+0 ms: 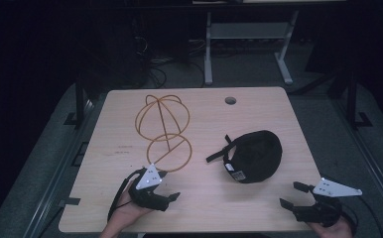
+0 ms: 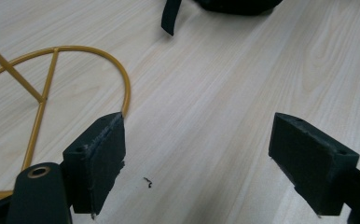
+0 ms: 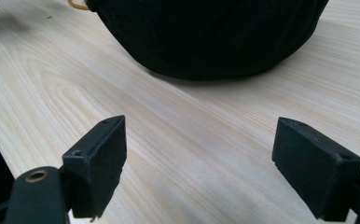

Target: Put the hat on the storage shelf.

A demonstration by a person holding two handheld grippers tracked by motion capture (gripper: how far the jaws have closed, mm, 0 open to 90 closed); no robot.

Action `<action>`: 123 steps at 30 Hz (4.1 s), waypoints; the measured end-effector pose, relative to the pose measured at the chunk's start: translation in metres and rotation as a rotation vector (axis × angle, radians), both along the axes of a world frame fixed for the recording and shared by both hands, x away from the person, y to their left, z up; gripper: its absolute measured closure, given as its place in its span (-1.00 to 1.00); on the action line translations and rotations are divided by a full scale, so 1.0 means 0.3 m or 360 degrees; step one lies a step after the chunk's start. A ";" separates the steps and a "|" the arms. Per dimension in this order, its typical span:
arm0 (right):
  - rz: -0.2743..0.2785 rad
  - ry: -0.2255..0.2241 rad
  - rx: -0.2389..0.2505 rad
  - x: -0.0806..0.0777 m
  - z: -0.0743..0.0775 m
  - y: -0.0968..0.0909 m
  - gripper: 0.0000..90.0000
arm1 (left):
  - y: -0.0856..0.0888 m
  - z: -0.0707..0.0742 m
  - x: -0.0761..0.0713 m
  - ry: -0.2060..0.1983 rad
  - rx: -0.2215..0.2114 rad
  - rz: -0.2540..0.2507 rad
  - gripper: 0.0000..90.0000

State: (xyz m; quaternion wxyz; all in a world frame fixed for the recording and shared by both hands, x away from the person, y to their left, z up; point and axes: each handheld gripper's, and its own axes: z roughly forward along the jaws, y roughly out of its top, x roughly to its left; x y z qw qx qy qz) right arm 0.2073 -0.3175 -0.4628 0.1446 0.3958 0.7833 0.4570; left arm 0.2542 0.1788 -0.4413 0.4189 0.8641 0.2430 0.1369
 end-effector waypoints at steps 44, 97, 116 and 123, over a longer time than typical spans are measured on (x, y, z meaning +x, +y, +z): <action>0.0020 -0.0014 0.0058 -0.004 0.006 0.015 -0.68 | -0.229 0.104 0.037 0.0023 -0.0001 -0.0279 -0.62; 0.0054 0.0029 0.0083 0.009 -0.005 0.014 -0.68 | -0.641 0.155 0.192 0.0136 0.0325 -0.0765 0.67; 0.0080 -0.0051 0.0199 0.012 0.028 0.050 -0.67 | -0.619 0.317 0.212 0.0182 0.0069 -0.0815 0.81; 0.0107 -0.0101 0.0212 0.032 0.060 0.085 -0.67 | -0.590 0.367 0.241 0.0207 -0.0046 -0.0783 0.81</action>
